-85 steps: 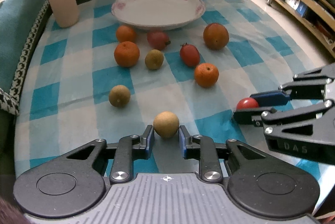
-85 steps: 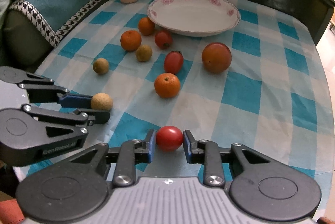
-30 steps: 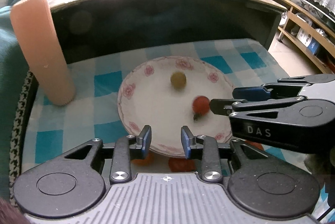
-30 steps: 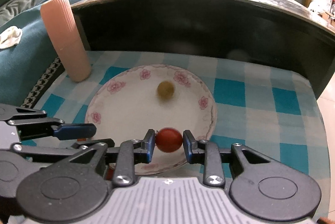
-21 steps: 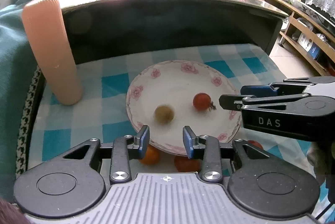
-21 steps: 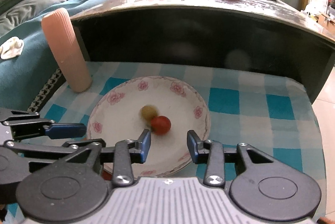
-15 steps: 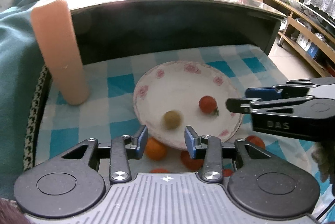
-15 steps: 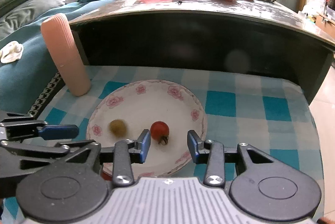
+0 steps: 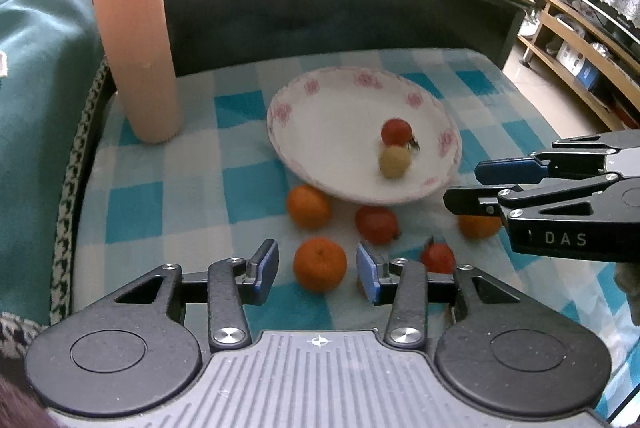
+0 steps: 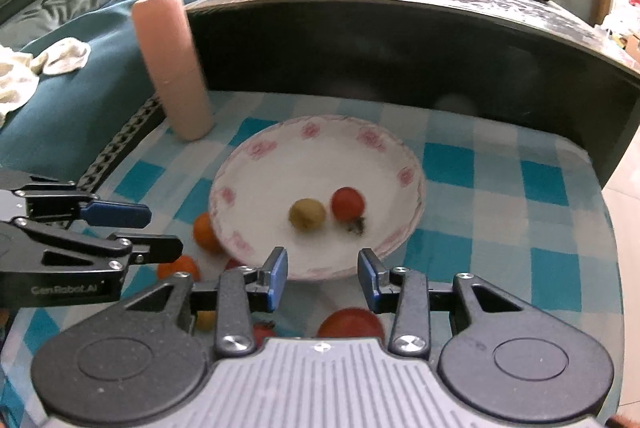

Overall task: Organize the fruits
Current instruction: 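Move the right gripper to the small orange and close on it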

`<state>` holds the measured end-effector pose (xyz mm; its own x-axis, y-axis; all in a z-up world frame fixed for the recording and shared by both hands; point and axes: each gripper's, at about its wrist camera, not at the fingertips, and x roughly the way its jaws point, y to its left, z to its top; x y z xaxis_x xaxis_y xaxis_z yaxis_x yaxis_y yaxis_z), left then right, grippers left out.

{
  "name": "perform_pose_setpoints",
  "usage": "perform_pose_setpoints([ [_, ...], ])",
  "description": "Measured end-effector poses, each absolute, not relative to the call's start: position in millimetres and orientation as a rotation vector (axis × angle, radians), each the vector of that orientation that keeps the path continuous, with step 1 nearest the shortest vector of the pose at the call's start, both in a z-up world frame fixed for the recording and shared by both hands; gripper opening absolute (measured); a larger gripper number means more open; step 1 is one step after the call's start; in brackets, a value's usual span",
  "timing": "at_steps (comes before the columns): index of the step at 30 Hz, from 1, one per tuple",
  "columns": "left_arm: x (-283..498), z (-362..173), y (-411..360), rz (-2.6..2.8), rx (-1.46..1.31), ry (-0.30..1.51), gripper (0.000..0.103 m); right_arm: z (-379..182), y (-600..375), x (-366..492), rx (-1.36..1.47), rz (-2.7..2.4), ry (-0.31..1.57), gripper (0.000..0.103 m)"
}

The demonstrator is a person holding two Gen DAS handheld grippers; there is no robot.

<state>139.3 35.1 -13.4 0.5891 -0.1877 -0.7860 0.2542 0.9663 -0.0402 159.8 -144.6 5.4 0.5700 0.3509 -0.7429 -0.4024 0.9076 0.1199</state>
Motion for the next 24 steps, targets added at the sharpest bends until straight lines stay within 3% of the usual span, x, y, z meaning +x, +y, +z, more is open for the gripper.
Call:
perform_pose_setpoints([
  [24, 99, -37, 30, -0.268, 0.142, 0.992, 0.056, -8, -144, 78, -0.07, 0.466, 0.926, 0.054],
])
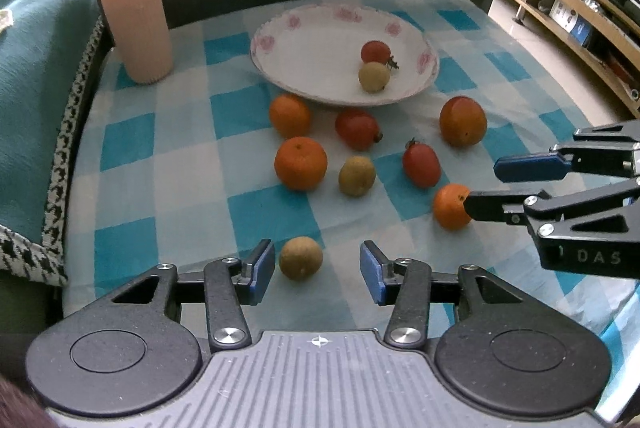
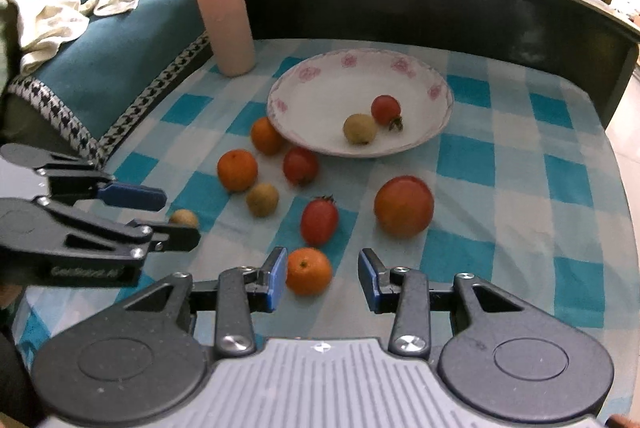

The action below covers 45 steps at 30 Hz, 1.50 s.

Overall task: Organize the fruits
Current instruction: 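Move the right gripper to the small orange and close on it, then grasp another small brown fruit with the left gripper and lift it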

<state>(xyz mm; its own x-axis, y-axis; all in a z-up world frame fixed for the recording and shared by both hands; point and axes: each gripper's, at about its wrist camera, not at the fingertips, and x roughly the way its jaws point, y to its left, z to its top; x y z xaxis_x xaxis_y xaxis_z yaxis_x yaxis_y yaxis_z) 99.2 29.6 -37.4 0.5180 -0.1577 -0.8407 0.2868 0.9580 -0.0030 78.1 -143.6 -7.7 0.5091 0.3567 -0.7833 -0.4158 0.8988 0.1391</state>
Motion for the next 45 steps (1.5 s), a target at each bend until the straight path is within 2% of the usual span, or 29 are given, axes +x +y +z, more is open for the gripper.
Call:
perform_pose_setpoints([
  [13, 104, -51, 25, -0.261, 0.179, 1.021, 0.057, -23, -141, 88, -0.099, 0.491, 0.962, 0.054],
  [21, 105, -51, 23, -0.256, 0.186, 1.016, 0.057, -27, -131, 90, -0.12, 0.535, 0.962, 0.058],
  [29, 106, -50, 21, -0.268, 0.196, 1.016, 0.038, -38, -128, 99, -0.113, 0.522, 1.007, 0.057],
  [31, 105, -50, 20, -0.274, 0.201, 1.019, 0.032, -38, -129, 99, -0.115, 0.512, 1.009, 0.053],
  [34, 104, -50, 19, -0.28, 0.203, 1.021, 0.032, -37, -129, 99, -0.115, 0.514, 1.013, 0.047],
  [45, 99, -49, 12, -0.323, 0.211, 1.023, 0.034, -30, -125, 87, -0.182, 0.528, 0.996, 0.046],
])
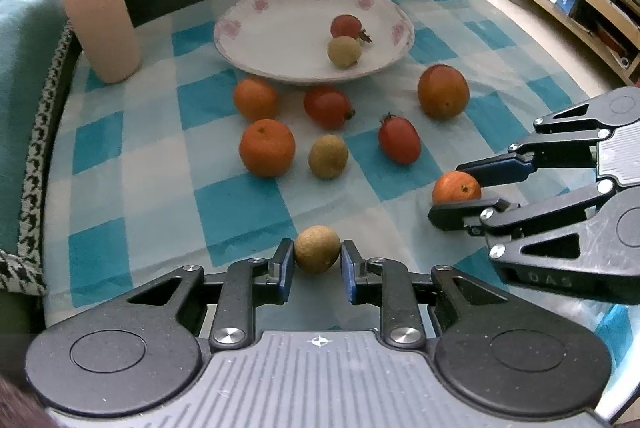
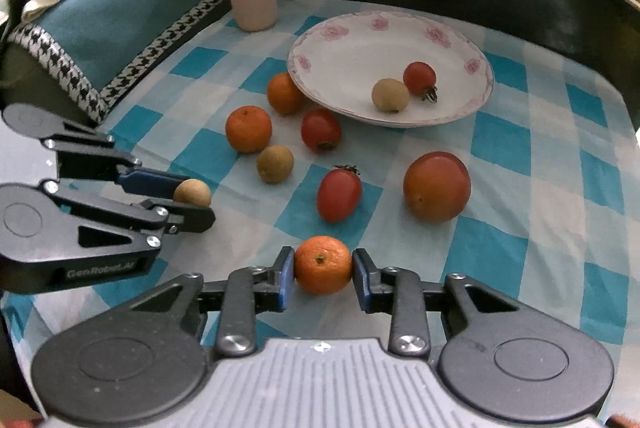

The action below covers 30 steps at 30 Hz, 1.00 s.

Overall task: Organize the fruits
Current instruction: 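Grasp another small brown fruit with the left gripper and lift it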

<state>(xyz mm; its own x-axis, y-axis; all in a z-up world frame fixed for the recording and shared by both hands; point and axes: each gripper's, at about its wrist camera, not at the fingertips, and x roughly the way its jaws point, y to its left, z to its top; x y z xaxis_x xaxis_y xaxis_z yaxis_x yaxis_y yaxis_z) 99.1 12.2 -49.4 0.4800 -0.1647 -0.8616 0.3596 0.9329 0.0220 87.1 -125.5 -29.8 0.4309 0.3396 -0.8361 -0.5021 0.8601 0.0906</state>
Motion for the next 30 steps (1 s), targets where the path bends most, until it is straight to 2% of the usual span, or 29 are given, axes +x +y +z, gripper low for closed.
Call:
perform_pose_setpoints([
  [4, 98.0, -50.9, 9.8, -0.334, 0.228, 1.02, 0.038, -35.3, -123.0, 83.7, -0.224, 0.545, 0.999, 0.046],
  [9, 95.9, -51.5, 6.8, -0.338, 0.247, 1.014, 0.051, -36.3, -127.3, 85.1, -0.203, 0.557, 1.001, 0.047],
  [14, 96.4, -52.6, 6.5, -0.341, 0.249, 1.012, 0.052, -35.8, -128.7, 85.4, -0.194, 0.568, 1.002, 0.049],
  [17, 96.1, -51.8, 7.0, -0.343, 0.241, 1.016, 0.049, -35.6, -129.0, 85.2, -0.192, 0.572, 1.003, 0.05],
  [19, 96.1, -51.0, 6.2, -0.357, 0.238, 1.022, 0.039, -36.1, -129.1, 85.3, -0.19, 0.571, 1.003, 0.05],
  [23, 94.0, -50.8, 2.4, -0.368, 0.254, 1.023, 0.032, -36.1, -128.8, 85.8, -0.19, 0.561, 1.007, 0.048],
  [30, 95.2, -48.8, 1.5, -0.371, 0.237, 1.026, 0.032, -36.1, -128.2, 86.1, -0.199, 0.552, 1.015, 0.046],
])
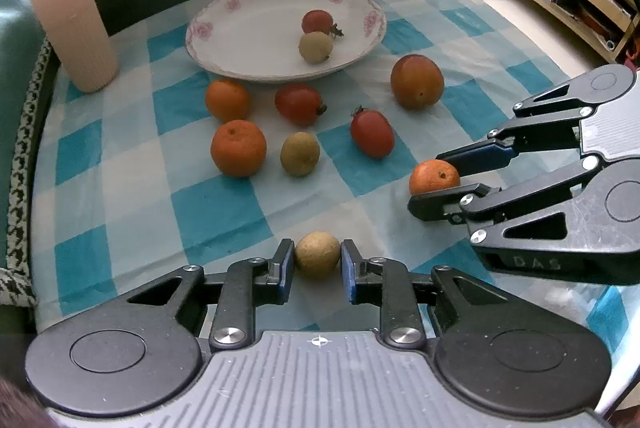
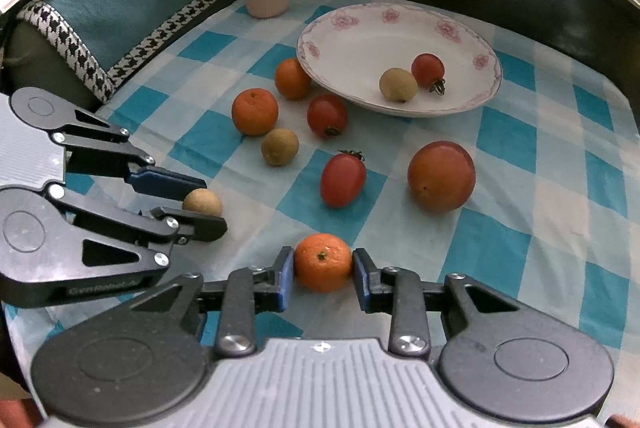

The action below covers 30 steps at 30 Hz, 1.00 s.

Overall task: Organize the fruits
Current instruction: 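Grasp another small brown fruit with the left gripper and lift it, then carry both fruits over the plate and open the left gripper to drop the brown fruit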

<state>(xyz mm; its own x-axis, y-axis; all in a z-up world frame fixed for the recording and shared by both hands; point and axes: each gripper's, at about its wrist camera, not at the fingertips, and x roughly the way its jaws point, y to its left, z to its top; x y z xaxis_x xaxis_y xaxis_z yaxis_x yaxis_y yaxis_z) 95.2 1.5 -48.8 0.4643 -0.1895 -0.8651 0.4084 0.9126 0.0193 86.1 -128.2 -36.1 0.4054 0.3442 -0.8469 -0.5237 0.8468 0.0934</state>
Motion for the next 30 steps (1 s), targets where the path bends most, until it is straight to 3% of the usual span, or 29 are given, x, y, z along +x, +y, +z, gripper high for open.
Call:
perform_pose_setpoints([
  [30, 155, 6, -14, -0.295, 0.174, 0.862, 0.029, 8, -139, 124, -0.114, 0.443, 0.877, 0.046],
])
